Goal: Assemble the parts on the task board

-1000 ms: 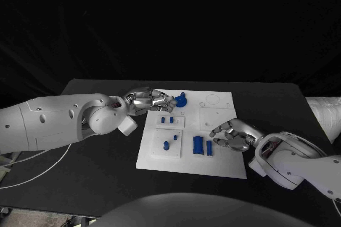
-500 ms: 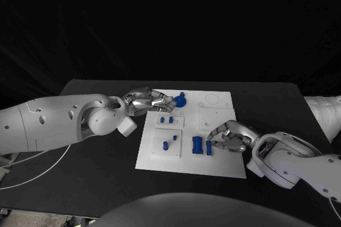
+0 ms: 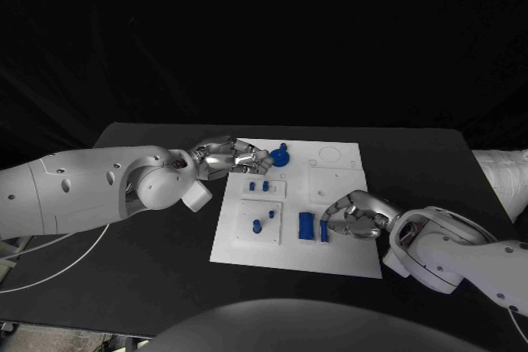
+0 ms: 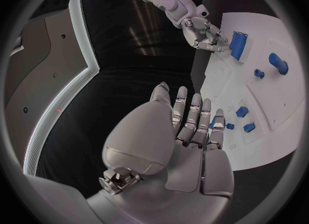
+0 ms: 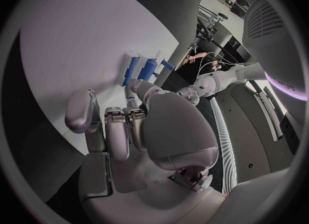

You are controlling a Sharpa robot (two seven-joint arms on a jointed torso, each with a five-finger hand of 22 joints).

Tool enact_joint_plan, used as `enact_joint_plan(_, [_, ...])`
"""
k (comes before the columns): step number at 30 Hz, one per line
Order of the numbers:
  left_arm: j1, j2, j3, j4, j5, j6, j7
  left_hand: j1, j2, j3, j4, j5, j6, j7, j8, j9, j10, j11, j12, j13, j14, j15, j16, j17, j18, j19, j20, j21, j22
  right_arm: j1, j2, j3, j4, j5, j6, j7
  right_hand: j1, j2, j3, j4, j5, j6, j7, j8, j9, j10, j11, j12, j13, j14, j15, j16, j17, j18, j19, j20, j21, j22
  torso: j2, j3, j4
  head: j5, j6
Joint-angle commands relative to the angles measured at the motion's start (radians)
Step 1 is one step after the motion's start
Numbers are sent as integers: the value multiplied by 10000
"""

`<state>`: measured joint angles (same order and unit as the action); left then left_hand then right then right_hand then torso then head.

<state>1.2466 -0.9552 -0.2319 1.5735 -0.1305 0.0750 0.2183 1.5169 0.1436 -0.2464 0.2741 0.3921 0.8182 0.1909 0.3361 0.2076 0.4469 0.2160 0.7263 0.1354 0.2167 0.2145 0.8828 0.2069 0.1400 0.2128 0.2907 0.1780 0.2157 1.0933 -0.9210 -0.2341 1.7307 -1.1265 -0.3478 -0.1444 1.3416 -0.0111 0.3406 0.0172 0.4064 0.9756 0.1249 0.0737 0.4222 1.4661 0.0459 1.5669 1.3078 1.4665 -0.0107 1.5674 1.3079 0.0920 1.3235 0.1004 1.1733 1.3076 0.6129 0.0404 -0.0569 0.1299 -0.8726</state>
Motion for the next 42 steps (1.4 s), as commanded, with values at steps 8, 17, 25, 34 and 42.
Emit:
enact_joint_plan(8, [-5, 23, 7, 17, -38, 157, 106, 99, 9, 39, -4, 63, 77, -14, 56, -9, 46, 10, -11, -9, 53, -9, 34, -14, 59, 8, 24, 59, 6, -44, -64, -20, 30, -114, 240, -131, -193, -19, -38, 207, -91, -483, 134, -125, -478, 1047, 137, 39, 2630, 1043, 120, 34, 2629, 58, -225, 82, -300, 1328, 1, 3, -5, 6, 0])
enact_joint_plan(17, [-8, 16, 7, 23, -38, 145, 117, 99, 9, 39, -4, 63, 77, -14, 56, -9, 46, 10, -11, -9, 53, -9, 34, -14, 59, 8, 24, 59, 6, -48, -244, -20, 139, -193, -357, 394, -183, -176, 13, 411, -269, -1468, -263, -87, -1380, 1047, -318, 39, 2630, 1043, -186, 34, 2629, 107, -265, -128, -384, 1310, -1, 1, -2, 16, 0])
enact_joint_plan(25, [-10, 6, 7, 75, -44, -17, 485, 61, 31, 24, 71, 69, 78, -14, 49, -27, 65, 36, -9, -16, 72, 3, 44, -21, 49, 41, 25, 88, 28, 56, -700, -16, 493, 488, -1765, 2147, -893, -285, -482, 1399, -1839, -1027, -403, 90, -1737, 941, -491, -99, 2511, 962, -338, -35, 2541, 225, -795, -278, -1237, 1061, -11, -2, 2, 68, 0])
enact_joint_plan(34, [-10, -242, 8, 494, -485, -1251, 2008, -1647, -293, -727, 184, -2351, -1003, -323, -999, -726, -1419, -289, -1160, -703, -1655, -347, -3270, -1369, 84, -862, -280, -535, -620, 1150, -1316, -13, 815, 6075, -807, 6041, -3056, -196, -2406, 2679, -2293, -1834, -650, 586, -2626, -8687, 1421, -11358, -5168, -8241, 1645, -10769, -5840, 160, -6504, 956, -9198, -2773, -105, -43, -42, 108, 0])
enact_joint_plan(42, [-10, -383, 9, 822, -677, -3117, 3638, -3602, -3856, 140, 288, -3323, -3675, -1879, -2385, -1470, -4072, -2578, -4232, -995, -2167, -2289, -8828, -2069, 238, -1877, -1132, -1407, -1571, 1765, -1446, -15, 576, 8303, 1040, 6979, -2925, 85, -4309, 2800, -3469, -7195, -2957, -413, -3897, -14565, -1203, -15432, -12146, -14665, 962, -15674, -13079, -169, -13235, 1858, -11733, -13076, -84, -26, -67, 20, 0])
